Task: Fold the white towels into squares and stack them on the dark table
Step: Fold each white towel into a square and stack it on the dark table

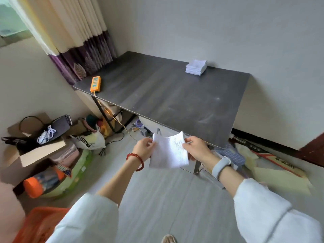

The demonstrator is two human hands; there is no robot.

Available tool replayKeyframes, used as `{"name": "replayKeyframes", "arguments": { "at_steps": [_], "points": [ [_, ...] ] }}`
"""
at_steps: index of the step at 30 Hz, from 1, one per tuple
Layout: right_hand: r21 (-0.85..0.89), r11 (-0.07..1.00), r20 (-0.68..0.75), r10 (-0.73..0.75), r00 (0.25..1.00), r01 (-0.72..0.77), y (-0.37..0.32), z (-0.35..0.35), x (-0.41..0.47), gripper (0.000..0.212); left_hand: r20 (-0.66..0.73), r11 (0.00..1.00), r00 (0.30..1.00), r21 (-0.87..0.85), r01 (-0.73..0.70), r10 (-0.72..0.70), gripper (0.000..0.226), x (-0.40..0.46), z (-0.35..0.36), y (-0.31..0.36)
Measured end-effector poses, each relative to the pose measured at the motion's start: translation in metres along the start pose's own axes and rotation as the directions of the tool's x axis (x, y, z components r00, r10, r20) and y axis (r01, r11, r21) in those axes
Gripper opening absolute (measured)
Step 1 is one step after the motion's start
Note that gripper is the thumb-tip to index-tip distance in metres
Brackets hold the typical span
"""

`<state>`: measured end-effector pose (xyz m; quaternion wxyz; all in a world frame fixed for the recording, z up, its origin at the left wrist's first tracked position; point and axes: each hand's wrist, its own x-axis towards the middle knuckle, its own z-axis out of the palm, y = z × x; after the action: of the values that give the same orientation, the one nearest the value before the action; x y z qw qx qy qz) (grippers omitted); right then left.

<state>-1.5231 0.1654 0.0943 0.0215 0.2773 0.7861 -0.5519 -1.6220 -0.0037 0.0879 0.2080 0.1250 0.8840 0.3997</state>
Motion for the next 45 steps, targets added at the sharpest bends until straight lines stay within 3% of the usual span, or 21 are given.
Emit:
{"name": "replayKeyframes", "arguments": {
  "at_steps": [9,14,18,23,30,33,39,45],
  "points": [
    [0.104,0.991,-0.154,0.097,0.983,-0.082,-0.061,-0.048,0.19,0.012,0.158,0.993,0.984,-0.092,-0.07,0.084,0.011,0.232,-0.01,0.069],
    [0.154,0.984,-0.205,0.122,0.971,-0.091,-0.08,-0.074,0.319,0.014,0.163,0.992,0.978,-0.018,-0.126,0.128,0.016,0.369,-0.009,0.107],
    [0.188,0.974,-0.288,0.178,0.941,-0.126,-0.099,-0.093,0.41,0.01,0.181,0.99,0.974,0.001,-0.141,0.139,0.011,0.471,-0.015,0.144],
    [0.165,0.973,-0.39,0.212,0.896,-0.159,-0.121,-0.124,0.49,0.008,0.302,0.986,0.939,-0.048,-0.157,0.164,0.016,0.568,-0.009,0.188],
    [0.211,0.96,-0.478,0.264,0.838,-0.182,-0.136,-0.161,0.575,0.01,0.435,0.973,0.87,-0.111,-0.203,0.231,0.022,0.674,0.021,0.241],
    [0.229,0.957,-0.51,0.273,0.815,-0.177,-0.141,-0.184,0.602,0.013,0.421,0.967,0.871,-0.105,-0.231,0.254,0.012,0.706,0.036,0.262],
    [0.211,0.968,-0.6,0.24,0.763,-0.138,-0.13,-0.227,0.659,0.013,0.352,0.963,0.898,-0.135,-0.232,0.265,0.016,0.758,0.073,0.286],
    [0.202,0.973,-0.613,0.212,0.761,-0.108,-0.1,-0.25,0.711,0.011,0.297,0.968,0.923,-0.132,-0.212,0.243,0.013,0.803,0.113,0.294]
  ]
}}
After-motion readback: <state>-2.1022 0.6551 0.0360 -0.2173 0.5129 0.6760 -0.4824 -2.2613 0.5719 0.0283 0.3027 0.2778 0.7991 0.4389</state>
